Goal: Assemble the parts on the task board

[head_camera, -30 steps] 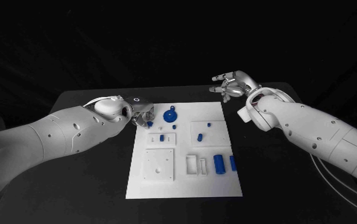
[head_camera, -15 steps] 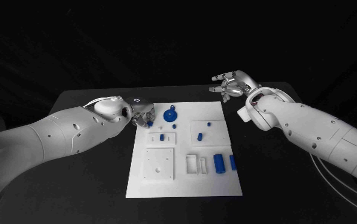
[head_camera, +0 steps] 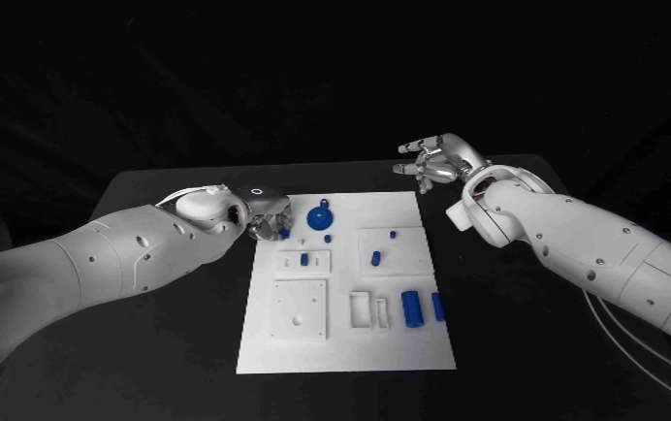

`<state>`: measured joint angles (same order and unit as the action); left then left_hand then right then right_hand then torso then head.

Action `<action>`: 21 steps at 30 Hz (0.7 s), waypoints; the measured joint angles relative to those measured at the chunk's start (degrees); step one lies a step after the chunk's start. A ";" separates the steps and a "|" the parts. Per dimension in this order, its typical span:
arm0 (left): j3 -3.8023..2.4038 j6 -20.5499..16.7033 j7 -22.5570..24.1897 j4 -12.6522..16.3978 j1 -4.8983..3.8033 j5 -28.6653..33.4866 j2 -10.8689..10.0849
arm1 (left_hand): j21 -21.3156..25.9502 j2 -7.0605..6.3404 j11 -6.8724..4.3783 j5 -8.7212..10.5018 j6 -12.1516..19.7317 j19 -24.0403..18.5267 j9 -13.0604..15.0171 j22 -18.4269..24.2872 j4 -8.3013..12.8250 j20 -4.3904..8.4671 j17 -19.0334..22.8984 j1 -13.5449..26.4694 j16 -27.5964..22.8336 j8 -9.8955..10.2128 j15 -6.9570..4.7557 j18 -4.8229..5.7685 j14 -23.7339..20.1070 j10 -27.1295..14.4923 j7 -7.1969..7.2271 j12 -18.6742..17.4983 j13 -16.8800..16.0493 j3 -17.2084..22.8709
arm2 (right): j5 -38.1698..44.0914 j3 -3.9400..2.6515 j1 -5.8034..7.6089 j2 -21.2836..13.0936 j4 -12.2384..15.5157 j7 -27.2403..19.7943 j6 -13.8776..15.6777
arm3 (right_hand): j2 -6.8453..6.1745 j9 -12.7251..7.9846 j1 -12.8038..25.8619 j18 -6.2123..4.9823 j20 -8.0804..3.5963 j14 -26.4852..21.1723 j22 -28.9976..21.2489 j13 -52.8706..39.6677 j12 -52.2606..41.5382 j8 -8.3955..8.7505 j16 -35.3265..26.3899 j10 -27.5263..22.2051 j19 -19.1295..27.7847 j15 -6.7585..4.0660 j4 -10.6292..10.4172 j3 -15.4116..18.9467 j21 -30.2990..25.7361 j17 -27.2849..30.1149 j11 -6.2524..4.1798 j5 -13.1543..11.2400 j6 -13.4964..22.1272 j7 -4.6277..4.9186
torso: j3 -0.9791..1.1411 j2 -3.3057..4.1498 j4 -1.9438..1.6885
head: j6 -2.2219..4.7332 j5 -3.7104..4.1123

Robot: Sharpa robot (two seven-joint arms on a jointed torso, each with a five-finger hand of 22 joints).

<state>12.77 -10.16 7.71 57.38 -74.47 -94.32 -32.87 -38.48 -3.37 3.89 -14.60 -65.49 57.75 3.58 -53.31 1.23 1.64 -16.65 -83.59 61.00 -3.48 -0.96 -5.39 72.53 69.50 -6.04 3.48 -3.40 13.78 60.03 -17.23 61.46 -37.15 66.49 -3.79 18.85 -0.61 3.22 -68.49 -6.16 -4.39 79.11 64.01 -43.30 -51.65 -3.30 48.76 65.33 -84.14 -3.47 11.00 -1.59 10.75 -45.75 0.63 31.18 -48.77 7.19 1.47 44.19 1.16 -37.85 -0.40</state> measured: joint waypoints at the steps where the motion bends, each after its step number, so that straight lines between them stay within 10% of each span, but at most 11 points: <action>1: 0.00 -0.17 0.03 0.03 0.03 0.07 -0.01 | -0.19 -0.02 0.00 -0.44 0.00 0.00 0.00 -0.09 0.01 0.00 0.01 0.02 -0.03 0.00 0.03 0.01 0.32 -0.01 0.00 0.00 0.03 0.28 | 0.00 0.00 0.00 0.00 0.00 0.00 0.00 | 0.00 0.00 0.00 0.00 0.00 0.00 0.00 0.00 0.00 0.00 0.00 0.00 0.00 0.00 0.00 0.00 0.00 -0.01 0.00 0.13 -0.05 0.05 | 0.00 0.00 0.02 | 0.04 -0.03; 21: 0.28 -4.40 0.81 0.74 0.81 1.88 -1.20 | -1.11 -0.88 -0.29 -3.10 -0.50 0.52 0.02 -0.41 0.50 0.51 -1.11 1.55 -0.92 0.13 -0.57 0.06 1.49 0.95 0.12 -0.16 0.12 1.59 | 0.07 0.00 -0.13 0.02 0.24 0.00 0.00 | -0.23 0.00 0.23 0.01 0.00 0.00 0.00 0.01 0.00 0.00 0.00 0.00 0.00 0.00 0.00 0.00 0.00 -0.05 0.00 0.56 -0.09 0.08 | -0.12 0.01 0.03 | 0.47 -0.15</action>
<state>13.06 -14.56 8.52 58.12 -73.67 -92.44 -34.07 -39.59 -4.25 3.60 -17.70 -65.99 58.27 3.60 -53.71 1.73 2.15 -17.76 -82.04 60.08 -3.35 -1.53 -5.33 74.02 70.45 -5.92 3.32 -3.27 15.36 60.09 -17.23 61.33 -37.13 66.73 -3.79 18.85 -0.84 3.21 -68.26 -6.15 -4.39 79.11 64.01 -43.29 -51.65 -3.30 48.76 65.33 -84.14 -3.47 11.00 -1.59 10.75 -45.80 0.63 31.74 -48.85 7.27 1.35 44.19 1.20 -37.39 -0.54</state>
